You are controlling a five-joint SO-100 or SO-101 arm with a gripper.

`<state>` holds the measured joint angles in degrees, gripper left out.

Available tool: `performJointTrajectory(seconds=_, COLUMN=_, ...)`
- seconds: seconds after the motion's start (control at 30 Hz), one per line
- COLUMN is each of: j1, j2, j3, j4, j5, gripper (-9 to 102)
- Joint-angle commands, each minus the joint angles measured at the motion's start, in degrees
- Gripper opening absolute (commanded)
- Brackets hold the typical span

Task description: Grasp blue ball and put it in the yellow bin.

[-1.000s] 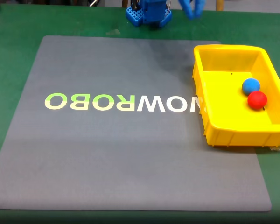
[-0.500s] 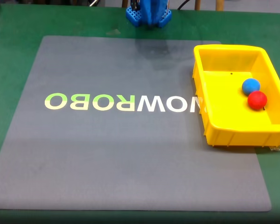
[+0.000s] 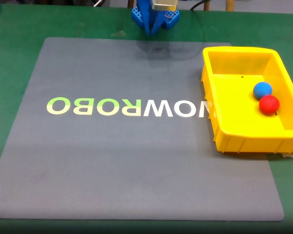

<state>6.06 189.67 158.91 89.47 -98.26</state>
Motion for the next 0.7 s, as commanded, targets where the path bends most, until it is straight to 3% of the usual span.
performJointTrajectory(seconds=0.0, j1=0.44, j2=0.79, j3=2.64, j4=0.88, j5=1.05, gripper=0)
performJointTrajectory(seconds=0.23, j1=-0.35, j2=0.79, j3=9.76, j4=-6.06, j5=1.41, gripper=0)
performJointTrajectory(seconds=0.37, j1=6.68, j2=0.88, j3=18.63, j4=-11.95, j5=-7.65, gripper=0)
performJointTrajectory(seconds=0.67, j1=0.79, j2=0.79, j3=18.63, j4=-10.55, j5=-0.35, gripper=0)
